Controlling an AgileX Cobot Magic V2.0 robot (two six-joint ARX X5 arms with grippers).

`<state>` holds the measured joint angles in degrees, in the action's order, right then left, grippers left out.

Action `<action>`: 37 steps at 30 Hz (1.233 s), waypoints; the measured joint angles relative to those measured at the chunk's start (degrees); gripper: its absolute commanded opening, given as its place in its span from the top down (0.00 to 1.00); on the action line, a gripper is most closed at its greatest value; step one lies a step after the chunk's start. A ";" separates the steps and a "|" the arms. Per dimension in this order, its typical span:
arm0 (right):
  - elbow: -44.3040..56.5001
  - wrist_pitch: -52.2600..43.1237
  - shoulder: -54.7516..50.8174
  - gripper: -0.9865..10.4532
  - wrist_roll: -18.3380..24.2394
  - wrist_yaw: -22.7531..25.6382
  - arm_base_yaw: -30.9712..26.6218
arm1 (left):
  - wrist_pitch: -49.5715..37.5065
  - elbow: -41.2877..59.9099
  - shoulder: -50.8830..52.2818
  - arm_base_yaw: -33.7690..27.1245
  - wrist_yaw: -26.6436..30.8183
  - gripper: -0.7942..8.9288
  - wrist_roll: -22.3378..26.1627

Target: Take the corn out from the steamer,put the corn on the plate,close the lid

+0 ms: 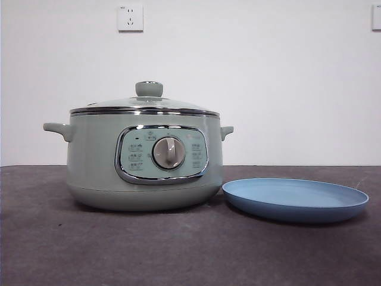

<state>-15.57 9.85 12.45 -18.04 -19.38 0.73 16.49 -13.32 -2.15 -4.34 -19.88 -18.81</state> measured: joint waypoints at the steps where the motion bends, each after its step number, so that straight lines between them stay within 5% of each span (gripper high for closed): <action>1: -2.21 0.04 2.36 0.92 0.02 -1.88 0.00 | 0.81 -1.62 -0.76 0.00 -1.16 0.93 -0.26; 6: -12.35 1.79 12.87 0.92 1.46 -11.28 0.07 | 4.98 -8.94 -5.62 0.00 -4.76 0.93 -0.31; 11: -25.14 11.52 23.69 0.92 7.19 -17.49 1.33 | 6.82 -16.81 -13.33 0.00 -10.47 0.93 0.59; 22: -46.53 36.63 37.92 0.92 23.87 -18.12 6.01 | 19.52 -34.60 -31.52 0.00 -16.26 0.93 9.68; 32: -48.54 40.48 39.45 0.90 27.93 -18.05 7.93 | 27.17 -41.31 -36.44 0.00 -16.37 0.91 16.26; 34: -48.54 40.48 39.45 0.84 27.98 -18.05 7.93 | 27.21 -41.40 -36.44 0.00 -16.39 0.84 16.28; 37: -48.54 40.48 39.45 0.62 28.11 -18.05 7.93 | 27.56 -41.40 -36.41 0.00 -16.41 0.50 16.26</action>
<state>-64.12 50.33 51.90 10.07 -37.43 8.67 44.05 -54.72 -38.57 -4.34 -36.29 -2.55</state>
